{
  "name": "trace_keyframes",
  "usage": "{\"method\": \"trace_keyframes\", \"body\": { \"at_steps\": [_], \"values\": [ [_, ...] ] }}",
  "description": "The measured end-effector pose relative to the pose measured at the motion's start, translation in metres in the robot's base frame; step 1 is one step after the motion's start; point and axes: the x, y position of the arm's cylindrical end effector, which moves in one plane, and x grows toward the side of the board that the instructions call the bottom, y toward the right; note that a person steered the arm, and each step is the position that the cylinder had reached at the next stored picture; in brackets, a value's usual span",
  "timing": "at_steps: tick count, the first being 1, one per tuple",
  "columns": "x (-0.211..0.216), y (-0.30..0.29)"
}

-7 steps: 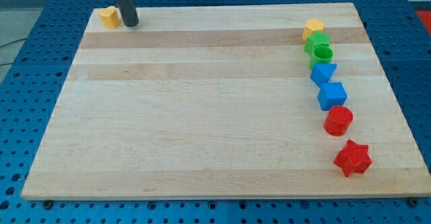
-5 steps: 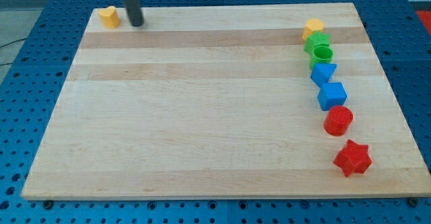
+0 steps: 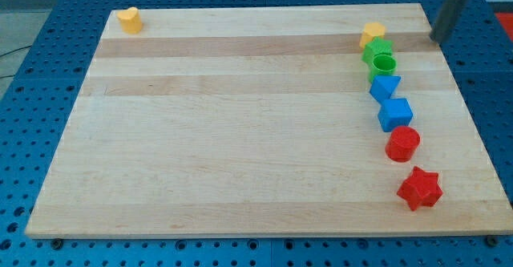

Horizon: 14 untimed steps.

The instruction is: Place the green star towards the top center of the board

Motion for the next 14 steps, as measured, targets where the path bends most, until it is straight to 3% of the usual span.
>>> {"method": "trace_keyframes", "body": {
  "at_steps": [1,2,5,6,8,11,13,14],
  "values": [
    [0.02,-0.084],
    [0.042,-0.119],
    [-0.016,-0.3],
    [-0.016,-0.342],
    [-0.019,-0.282],
    [-0.016,-0.312],
    [-0.049,-0.303],
    [-0.043,-0.282]
  ]
}}
